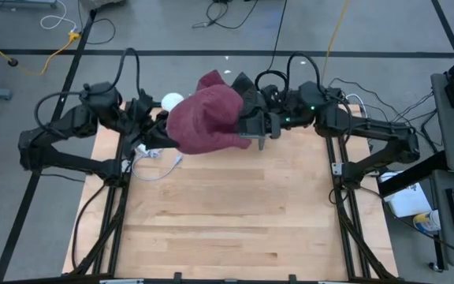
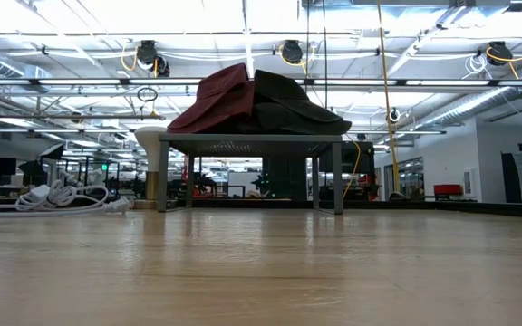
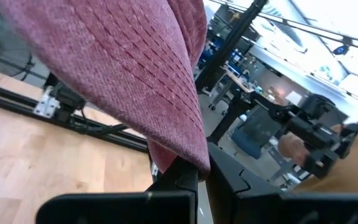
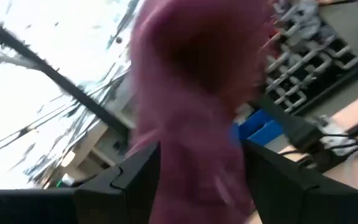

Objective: Pick & Place hat
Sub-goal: Stack the red cap on top of the red cap on the shelf

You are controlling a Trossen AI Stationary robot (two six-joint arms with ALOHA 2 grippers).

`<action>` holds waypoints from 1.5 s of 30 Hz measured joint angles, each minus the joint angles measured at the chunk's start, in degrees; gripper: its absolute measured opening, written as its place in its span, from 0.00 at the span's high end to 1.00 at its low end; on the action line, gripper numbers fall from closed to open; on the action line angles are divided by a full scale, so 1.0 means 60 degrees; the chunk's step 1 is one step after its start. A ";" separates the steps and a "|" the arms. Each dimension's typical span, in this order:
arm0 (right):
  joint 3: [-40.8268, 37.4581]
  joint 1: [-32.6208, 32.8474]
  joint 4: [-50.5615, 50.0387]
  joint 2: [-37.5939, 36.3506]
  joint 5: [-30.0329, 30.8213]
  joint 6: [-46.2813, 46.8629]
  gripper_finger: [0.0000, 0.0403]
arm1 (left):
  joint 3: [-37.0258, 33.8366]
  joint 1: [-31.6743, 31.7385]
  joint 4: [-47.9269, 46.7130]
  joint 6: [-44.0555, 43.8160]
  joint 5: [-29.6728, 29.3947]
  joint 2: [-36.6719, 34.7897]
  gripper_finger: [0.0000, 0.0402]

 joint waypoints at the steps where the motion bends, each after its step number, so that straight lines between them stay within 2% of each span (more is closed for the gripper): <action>1: 0.0002 0.0084 0.0022 -0.0004 -0.0063 -0.0063 0.47 | 0.0000 0.0066 -0.0021 -0.0011 -0.0011 0.0000 0.98; 6: 0.0004 0.0378 0.0153 -0.0307 -0.0203 -0.0191 0.47 | 0.0000 0.0370 0.0032 -0.0052 -0.0007 -0.0083 0.98; 13: 0.0015 0.0574 0.0419 -0.0409 0.0280 -0.0498 0.48 | 0.0000 0.0541 0.0323 -0.0289 0.0044 0.0095 0.98; 21: 0.0015 0.0630 0.2922 -0.0488 0.0267 0.0562 0.56 | 0.0000 0.0537 0.0188 -0.0426 0.0256 0.0258 0.98; 28: 0.0004 0.0630 0.2674 -0.0581 0.0261 0.0695 0.63 | 0.0000 0.0537 0.0209 -0.0459 0.0216 0.0251 0.98; 34: 0.0004 0.0477 0.1986 -0.0599 0.0250 0.1270 0.75 | 0.0000 0.0537 0.0207 -0.0510 0.0194 0.0251 0.98; 39: 0.0004 0.0265 0.1954 -0.0598 0.0094 0.1396 0.95 | 0.0000 0.0537 0.0207 -0.0549 0.0182 0.0251 0.98; 45: 0.0004 0.0168 0.2252 -0.0817 0.0037 0.1471 0.99 | 0.0000 0.0553 0.0218 -0.0526 0.0086 0.0251 0.95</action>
